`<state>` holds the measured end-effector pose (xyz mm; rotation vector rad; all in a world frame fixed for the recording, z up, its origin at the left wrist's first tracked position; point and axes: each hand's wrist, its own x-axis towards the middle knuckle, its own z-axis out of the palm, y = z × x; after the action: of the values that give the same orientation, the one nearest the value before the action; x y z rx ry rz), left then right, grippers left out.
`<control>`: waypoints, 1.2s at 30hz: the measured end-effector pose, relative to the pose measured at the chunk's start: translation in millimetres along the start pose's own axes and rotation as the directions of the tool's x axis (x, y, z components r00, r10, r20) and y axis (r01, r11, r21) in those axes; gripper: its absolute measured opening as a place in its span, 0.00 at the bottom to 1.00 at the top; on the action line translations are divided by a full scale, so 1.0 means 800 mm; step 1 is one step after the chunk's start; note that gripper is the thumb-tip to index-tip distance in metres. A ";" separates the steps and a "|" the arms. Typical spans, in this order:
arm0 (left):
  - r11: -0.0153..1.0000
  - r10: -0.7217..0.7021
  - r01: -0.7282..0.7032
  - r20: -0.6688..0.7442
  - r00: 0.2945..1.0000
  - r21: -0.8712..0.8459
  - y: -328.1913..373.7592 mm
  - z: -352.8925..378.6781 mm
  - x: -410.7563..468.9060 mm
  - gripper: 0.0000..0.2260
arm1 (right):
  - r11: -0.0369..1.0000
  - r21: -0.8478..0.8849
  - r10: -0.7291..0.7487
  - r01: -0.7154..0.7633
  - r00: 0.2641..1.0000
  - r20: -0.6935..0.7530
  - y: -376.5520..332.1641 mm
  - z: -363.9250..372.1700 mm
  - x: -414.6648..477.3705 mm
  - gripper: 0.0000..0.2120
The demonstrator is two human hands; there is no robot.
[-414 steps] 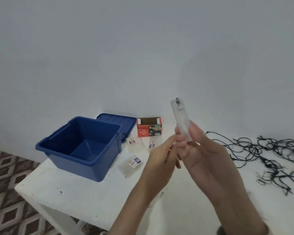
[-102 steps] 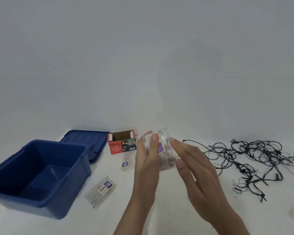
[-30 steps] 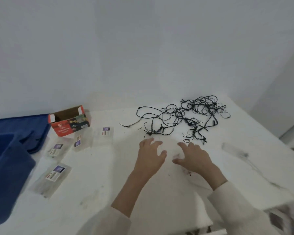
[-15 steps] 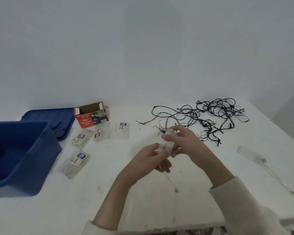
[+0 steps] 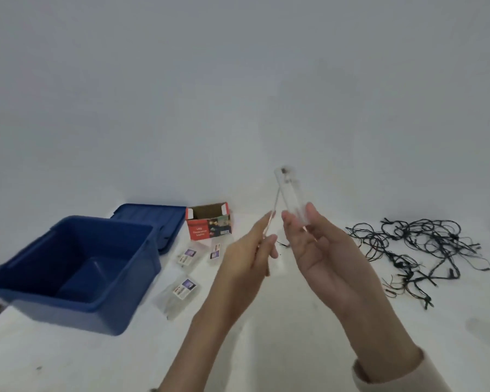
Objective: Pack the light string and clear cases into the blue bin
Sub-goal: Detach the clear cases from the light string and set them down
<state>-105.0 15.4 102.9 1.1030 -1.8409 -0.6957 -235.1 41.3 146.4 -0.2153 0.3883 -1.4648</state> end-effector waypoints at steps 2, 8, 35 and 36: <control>0.987 0.067 -0.073 0.048 0.997 0.145 0.004 0.001 -0.006 0.13 | 0.910 -0.321 -0.261 0.263 0.964 0.049 0.010 0.012 -0.002 0.04; 0.733 0.302 -0.301 0.104 0.948 0.611 0.045 -0.046 0.010 0.19 | -0.512 -0.704 -0.274 0.493 0.683 0.677 -0.011 -0.013 0.019 0.06; 0.904 0.045 -0.104 0.150 0.988 0.415 0.069 -0.032 0.004 0.13 | -0.217 -0.836 -0.504 0.505 0.675 0.538 -0.042 -0.032 0.008 0.11; 0.855 0.151 -0.192 0.124 0.981 0.482 0.071 -0.037 0.008 0.15 | -0.278 -0.832 -0.453 0.479 0.699 0.554 -0.042 -0.035 0.008 0.11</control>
<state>-104.3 34.5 164.6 1.2158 -2.2280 -0.1612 -276.6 34.3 132.7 -1.8729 1.5414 -1.6294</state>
